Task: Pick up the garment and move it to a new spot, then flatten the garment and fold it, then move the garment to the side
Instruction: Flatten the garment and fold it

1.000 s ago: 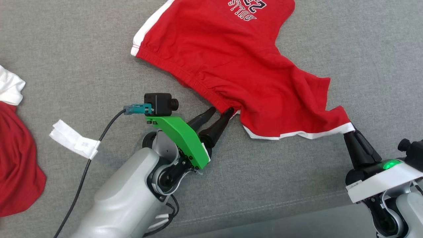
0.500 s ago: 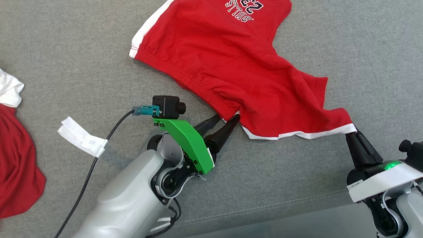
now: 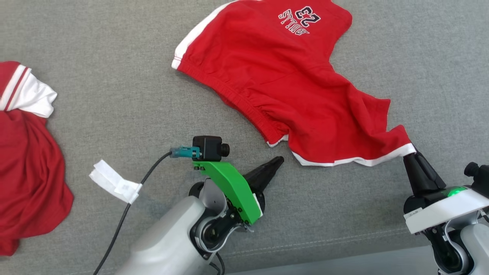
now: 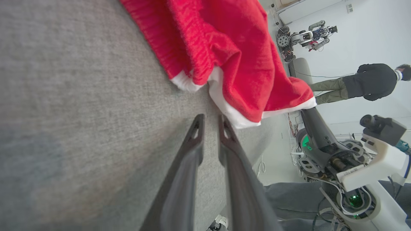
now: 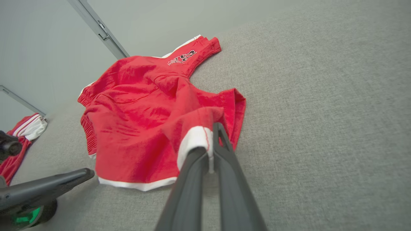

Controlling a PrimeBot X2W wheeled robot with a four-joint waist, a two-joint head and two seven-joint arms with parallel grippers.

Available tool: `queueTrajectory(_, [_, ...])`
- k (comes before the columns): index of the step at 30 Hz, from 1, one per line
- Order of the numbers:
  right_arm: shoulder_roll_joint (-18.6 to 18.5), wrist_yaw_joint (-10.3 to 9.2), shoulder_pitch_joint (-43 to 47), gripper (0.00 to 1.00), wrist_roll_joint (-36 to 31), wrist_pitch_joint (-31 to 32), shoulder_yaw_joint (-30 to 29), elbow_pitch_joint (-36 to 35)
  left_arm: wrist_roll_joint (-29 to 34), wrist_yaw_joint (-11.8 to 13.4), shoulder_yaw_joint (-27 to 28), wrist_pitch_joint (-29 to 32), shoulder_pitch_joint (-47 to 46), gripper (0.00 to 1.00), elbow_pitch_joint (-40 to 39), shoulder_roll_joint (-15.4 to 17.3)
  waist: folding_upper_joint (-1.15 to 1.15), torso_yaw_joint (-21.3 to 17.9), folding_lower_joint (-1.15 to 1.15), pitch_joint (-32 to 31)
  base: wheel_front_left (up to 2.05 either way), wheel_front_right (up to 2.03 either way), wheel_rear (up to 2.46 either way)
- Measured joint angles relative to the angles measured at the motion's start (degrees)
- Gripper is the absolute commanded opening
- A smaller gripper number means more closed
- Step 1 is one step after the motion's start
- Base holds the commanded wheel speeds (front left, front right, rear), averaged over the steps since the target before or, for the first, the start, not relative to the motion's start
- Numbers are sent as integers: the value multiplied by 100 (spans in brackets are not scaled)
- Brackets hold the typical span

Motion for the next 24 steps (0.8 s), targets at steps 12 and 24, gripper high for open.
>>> queueTrajectory(12, [-25, 8, 97, 0, -55, -41, 14, 38, 792, 254, -212, -347, -66, 0, -48, 136, 0, 122, 0, -225, 0, 0, 0])
queueTrajectory(24, [-21, 8, 129, 0, -60, -41, 35, 37, 2003, 608, -746, -675, -492, 0, -309, 471, 0, 151, 0, -268, 0, 0, 0])
